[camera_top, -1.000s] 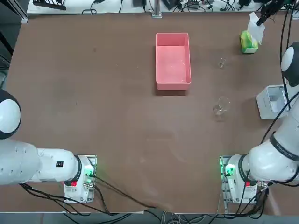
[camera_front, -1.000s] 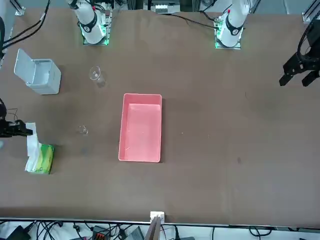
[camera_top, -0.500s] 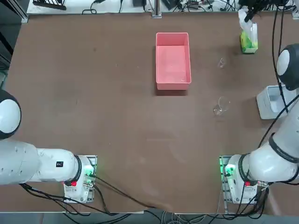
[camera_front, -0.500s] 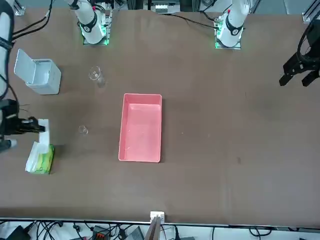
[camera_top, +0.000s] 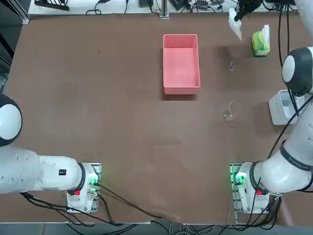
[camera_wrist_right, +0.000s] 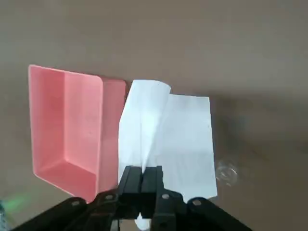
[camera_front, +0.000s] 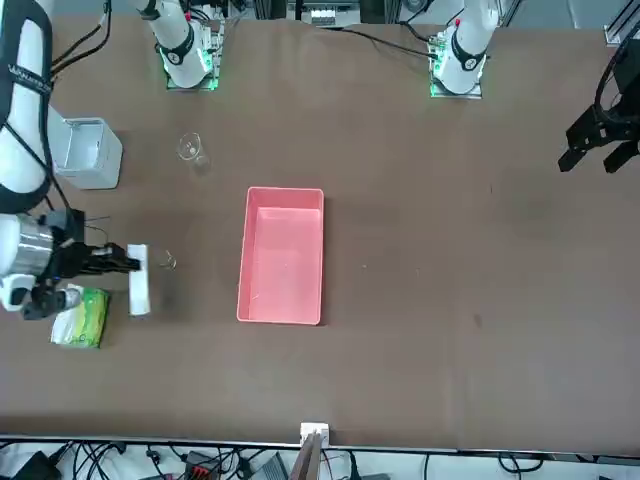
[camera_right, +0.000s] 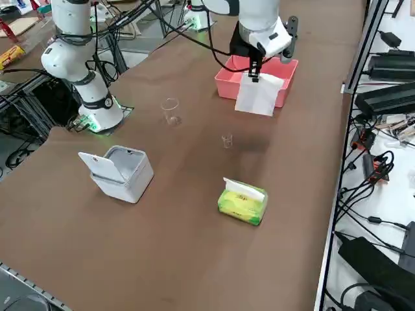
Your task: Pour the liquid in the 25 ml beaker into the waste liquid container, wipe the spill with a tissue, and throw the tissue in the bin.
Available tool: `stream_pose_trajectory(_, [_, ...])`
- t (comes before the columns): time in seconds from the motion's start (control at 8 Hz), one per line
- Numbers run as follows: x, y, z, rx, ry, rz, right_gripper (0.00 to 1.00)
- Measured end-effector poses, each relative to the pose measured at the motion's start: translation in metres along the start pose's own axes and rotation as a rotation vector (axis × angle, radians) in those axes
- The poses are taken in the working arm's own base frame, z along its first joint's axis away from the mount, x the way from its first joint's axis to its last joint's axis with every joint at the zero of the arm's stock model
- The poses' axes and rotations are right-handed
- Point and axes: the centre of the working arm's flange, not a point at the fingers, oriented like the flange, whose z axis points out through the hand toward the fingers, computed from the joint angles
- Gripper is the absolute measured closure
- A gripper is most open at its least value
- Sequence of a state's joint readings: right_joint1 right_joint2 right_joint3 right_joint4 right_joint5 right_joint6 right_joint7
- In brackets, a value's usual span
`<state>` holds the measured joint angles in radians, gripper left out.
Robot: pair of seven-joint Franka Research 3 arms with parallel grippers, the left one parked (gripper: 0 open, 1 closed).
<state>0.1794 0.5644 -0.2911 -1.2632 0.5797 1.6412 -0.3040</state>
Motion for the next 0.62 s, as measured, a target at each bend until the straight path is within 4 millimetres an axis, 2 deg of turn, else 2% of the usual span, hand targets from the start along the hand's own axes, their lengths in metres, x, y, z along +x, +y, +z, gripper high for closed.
stream_pose_trajectory(0.38, [0.027, -0.011, 0.064, 0.107, 0.04, 0.02, 0.98])
stream_pose_trajectory(0.62, [0.038, -0.027, 0.095, 0.144, 0.058, 0.011, 0.98])
